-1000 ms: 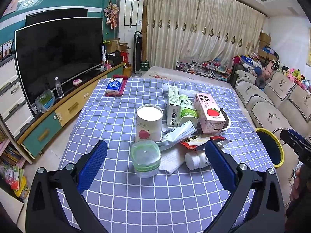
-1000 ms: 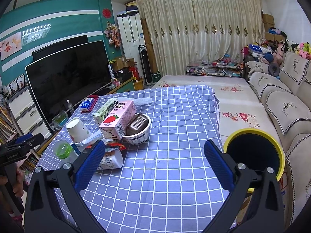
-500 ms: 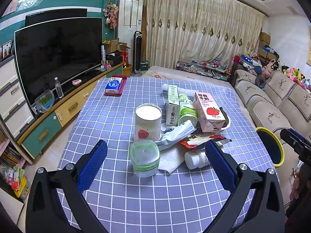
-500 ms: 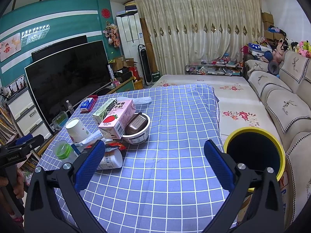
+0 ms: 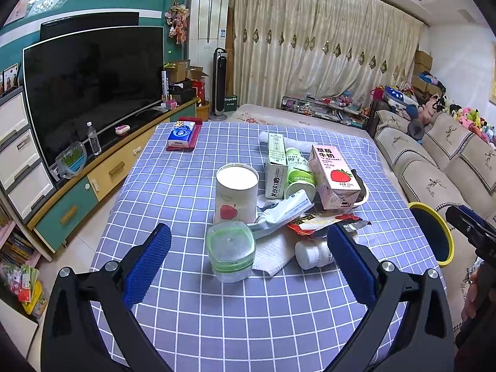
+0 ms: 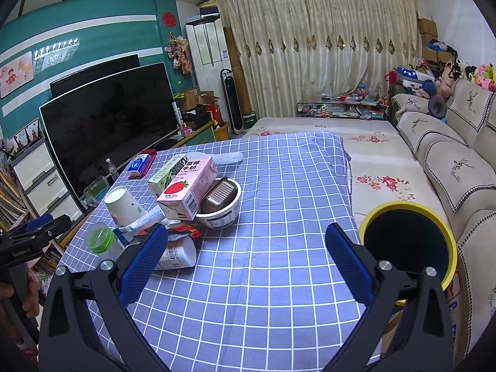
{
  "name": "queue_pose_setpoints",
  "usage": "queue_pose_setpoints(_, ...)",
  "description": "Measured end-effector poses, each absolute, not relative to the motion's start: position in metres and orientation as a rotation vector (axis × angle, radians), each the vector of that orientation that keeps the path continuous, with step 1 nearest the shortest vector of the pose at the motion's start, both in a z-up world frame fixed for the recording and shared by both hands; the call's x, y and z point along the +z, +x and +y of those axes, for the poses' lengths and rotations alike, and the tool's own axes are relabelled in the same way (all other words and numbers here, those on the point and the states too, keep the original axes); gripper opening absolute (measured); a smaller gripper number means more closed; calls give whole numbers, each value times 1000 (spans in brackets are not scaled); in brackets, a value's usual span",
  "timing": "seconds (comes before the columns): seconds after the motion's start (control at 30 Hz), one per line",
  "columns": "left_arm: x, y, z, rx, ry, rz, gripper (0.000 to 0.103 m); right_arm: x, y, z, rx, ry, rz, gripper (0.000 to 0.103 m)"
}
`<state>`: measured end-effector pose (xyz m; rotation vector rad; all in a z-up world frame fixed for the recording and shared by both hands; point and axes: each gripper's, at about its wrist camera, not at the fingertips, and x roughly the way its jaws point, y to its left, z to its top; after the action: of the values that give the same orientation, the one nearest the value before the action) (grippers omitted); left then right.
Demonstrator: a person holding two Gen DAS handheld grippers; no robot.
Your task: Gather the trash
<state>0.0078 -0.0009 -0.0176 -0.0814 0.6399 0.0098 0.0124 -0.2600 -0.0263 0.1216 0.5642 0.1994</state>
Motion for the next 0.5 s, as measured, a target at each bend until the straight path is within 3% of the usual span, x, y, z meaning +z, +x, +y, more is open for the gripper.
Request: queue_pose_setpoints(0.5, -22, 10, -5, 8, -74, 646, 99, -33, 17, -260, 198, 130, 578, 97)
